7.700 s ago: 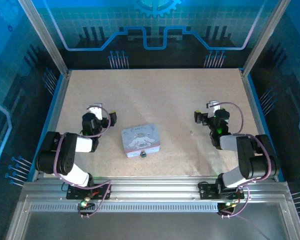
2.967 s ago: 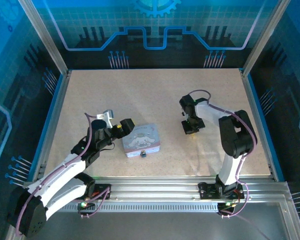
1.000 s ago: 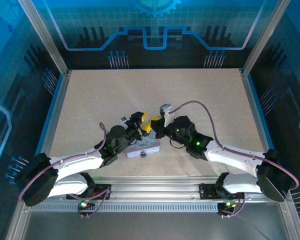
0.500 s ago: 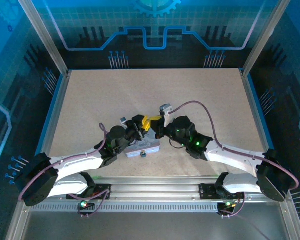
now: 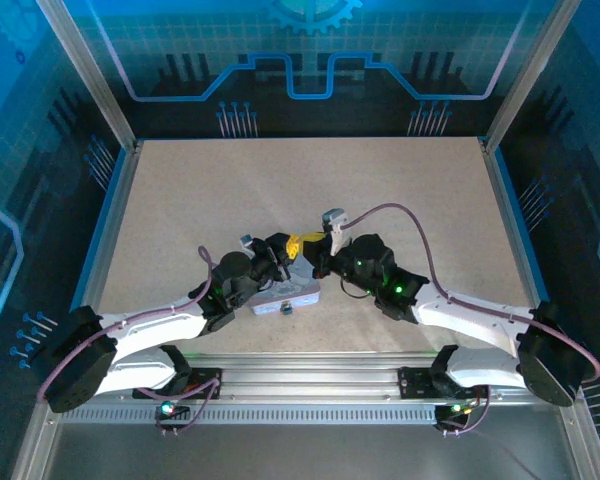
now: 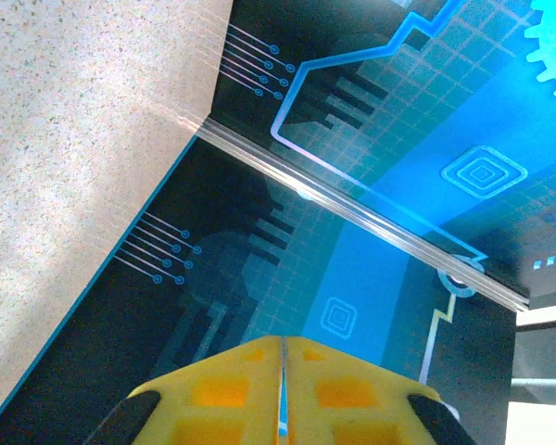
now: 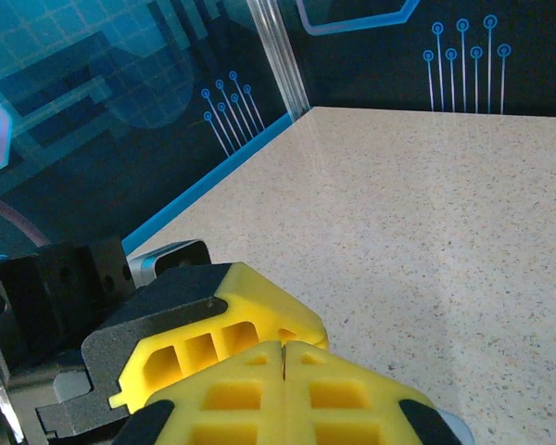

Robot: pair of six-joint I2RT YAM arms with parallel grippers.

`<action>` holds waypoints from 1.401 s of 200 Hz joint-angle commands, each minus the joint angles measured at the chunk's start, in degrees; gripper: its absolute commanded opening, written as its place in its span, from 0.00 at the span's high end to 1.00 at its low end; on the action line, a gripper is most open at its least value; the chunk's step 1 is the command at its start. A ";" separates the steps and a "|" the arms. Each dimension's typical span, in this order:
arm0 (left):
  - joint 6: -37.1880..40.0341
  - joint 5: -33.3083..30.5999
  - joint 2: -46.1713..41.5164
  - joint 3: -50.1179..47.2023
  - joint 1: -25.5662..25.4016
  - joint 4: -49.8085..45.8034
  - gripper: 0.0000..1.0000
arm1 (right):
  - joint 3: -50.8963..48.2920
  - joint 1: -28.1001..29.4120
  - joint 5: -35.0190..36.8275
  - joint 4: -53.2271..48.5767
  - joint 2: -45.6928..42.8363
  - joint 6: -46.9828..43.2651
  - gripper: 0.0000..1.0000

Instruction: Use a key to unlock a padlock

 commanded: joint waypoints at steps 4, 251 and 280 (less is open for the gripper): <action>-6.20 -0.87 0.20 -0.44 -0.54 2.14 0.93 | -1.10 1.08 -0.38 1.69 -1.45 -0.96 1.00; 83.61 36.07 -7.54 24.66 6.99 -39.92 1.00 | 1.46 -29.56 -65.72 -9.66 -8.50 9.49 0.32; 85.42 38.21 -8.13 25.37 6.97 -39.71 1.00 | 1.84 -27.11 -65.43 -6.47 -6.67 9.40 0.33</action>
